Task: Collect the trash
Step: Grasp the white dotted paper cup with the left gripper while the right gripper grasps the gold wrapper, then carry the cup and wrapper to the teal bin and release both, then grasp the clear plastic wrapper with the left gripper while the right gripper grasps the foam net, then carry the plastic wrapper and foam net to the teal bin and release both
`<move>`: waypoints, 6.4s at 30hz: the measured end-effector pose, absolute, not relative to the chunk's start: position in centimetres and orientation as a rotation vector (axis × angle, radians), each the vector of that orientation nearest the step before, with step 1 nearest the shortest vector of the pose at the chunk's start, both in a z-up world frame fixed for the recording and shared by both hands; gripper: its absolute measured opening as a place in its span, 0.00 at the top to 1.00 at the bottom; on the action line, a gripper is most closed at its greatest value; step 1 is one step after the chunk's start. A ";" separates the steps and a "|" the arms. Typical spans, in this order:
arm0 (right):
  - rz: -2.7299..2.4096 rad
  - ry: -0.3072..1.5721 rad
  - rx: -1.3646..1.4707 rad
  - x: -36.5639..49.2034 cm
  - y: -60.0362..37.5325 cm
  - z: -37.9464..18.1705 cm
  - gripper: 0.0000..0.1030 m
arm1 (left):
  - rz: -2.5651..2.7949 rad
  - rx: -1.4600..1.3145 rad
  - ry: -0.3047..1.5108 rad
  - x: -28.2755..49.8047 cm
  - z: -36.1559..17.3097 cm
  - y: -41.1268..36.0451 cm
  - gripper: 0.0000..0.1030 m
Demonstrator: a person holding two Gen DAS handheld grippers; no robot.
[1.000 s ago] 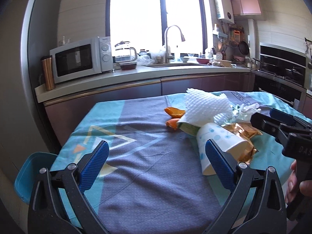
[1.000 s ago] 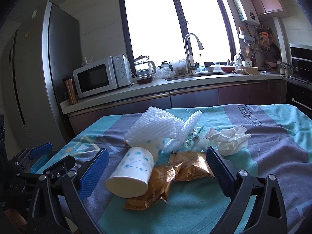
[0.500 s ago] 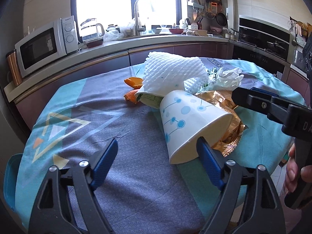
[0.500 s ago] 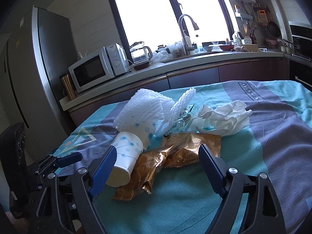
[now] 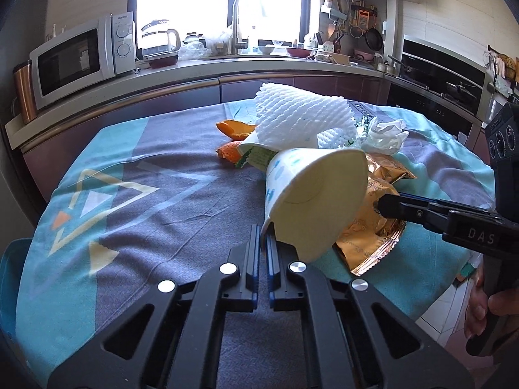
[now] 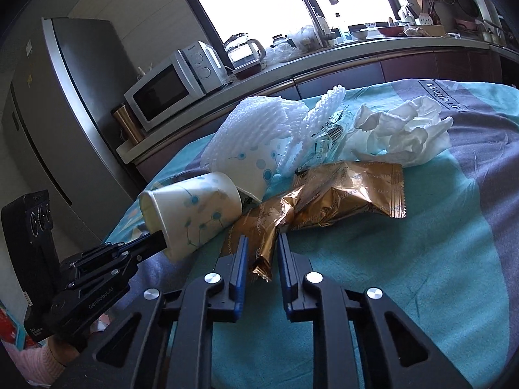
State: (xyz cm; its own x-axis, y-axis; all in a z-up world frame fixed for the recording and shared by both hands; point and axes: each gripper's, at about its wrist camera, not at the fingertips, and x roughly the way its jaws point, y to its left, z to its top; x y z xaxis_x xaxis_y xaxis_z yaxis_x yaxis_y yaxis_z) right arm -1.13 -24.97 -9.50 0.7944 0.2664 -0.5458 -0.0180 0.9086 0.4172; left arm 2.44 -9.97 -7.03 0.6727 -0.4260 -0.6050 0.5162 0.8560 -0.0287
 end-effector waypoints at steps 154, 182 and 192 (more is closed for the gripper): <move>0.264 0.584 0.691 8.3 -28.7 -7.3 0.48 | -0.787 0.067 0.780 9.6 -6.0 -2.8 0.89; 0.362 0.509 0.649 8.6 -25.8 -4.4 0.87 | -0.634 -0.062 0.729 8.5 -4.5 4.3 0.90; 0.513 0.547 0.556 7.6 -21.1 -3.2 0.88 | -0.578 -0.102 0.688 7.0 -3.2 7.6 0.90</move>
